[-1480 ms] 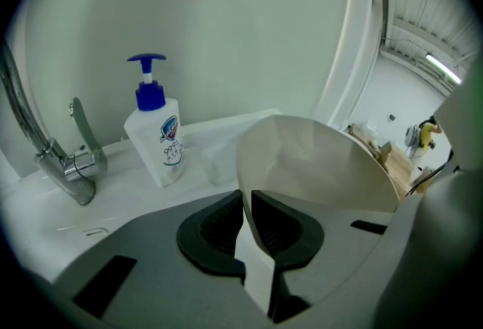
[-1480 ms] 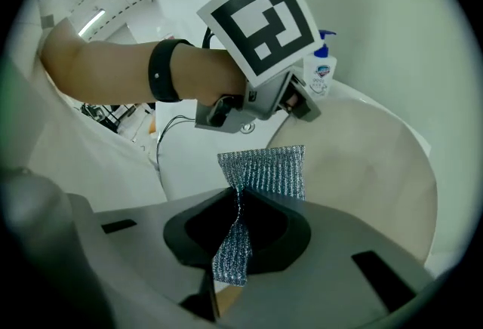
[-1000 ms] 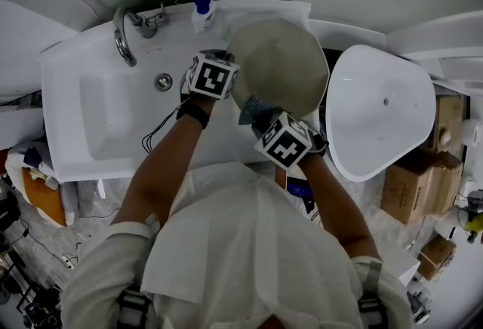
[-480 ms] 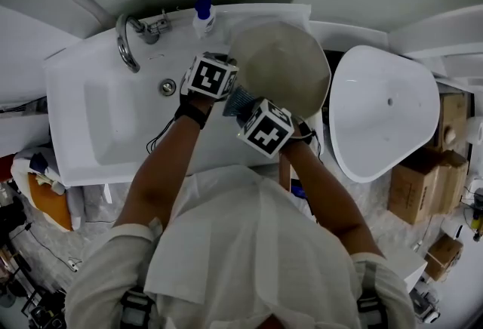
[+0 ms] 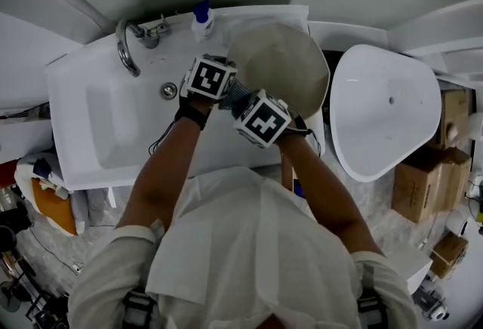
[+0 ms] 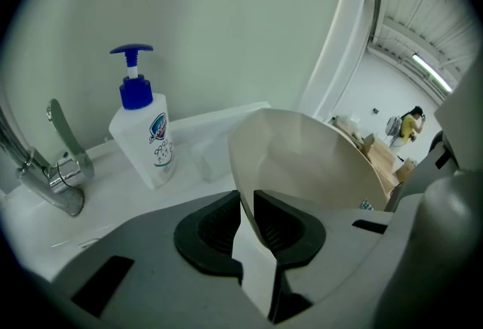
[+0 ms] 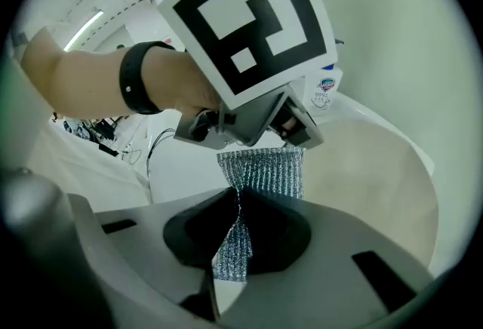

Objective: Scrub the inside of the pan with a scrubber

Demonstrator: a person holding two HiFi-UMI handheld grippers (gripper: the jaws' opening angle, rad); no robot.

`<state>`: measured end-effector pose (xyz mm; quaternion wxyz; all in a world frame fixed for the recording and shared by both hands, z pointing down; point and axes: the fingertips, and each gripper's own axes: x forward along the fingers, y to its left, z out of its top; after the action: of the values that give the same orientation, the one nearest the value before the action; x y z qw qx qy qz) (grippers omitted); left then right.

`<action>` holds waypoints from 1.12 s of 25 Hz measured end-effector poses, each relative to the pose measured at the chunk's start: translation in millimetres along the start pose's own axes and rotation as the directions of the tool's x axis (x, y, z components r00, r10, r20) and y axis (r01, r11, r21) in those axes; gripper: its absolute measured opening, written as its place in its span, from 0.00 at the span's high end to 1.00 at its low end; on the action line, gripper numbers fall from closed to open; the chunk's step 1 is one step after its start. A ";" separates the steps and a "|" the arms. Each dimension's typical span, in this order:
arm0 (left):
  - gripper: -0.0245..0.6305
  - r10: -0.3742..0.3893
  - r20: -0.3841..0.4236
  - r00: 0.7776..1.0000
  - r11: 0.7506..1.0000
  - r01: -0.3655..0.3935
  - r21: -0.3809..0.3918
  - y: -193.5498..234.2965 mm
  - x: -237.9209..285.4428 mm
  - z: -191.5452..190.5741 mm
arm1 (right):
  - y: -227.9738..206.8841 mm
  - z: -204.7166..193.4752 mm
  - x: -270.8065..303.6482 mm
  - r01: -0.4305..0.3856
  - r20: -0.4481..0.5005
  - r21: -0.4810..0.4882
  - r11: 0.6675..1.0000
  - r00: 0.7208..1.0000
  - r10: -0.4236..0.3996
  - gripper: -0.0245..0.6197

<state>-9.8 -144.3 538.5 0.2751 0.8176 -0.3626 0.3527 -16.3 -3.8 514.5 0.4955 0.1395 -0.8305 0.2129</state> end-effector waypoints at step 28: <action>0.84 0.089 0.171 0.981 0.990 -0.106 0.090 1.0 -56.4 30.3 | -108.4 -82.2 -61.6 0.230 0.054 0.273 0.934 0.966 -0.254 0.90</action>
<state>-26.7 -143.8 476.7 0.1855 0.8379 -0.4062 0.3137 123.4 -56.4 517.9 0.4577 0.3149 -0.7922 0.2526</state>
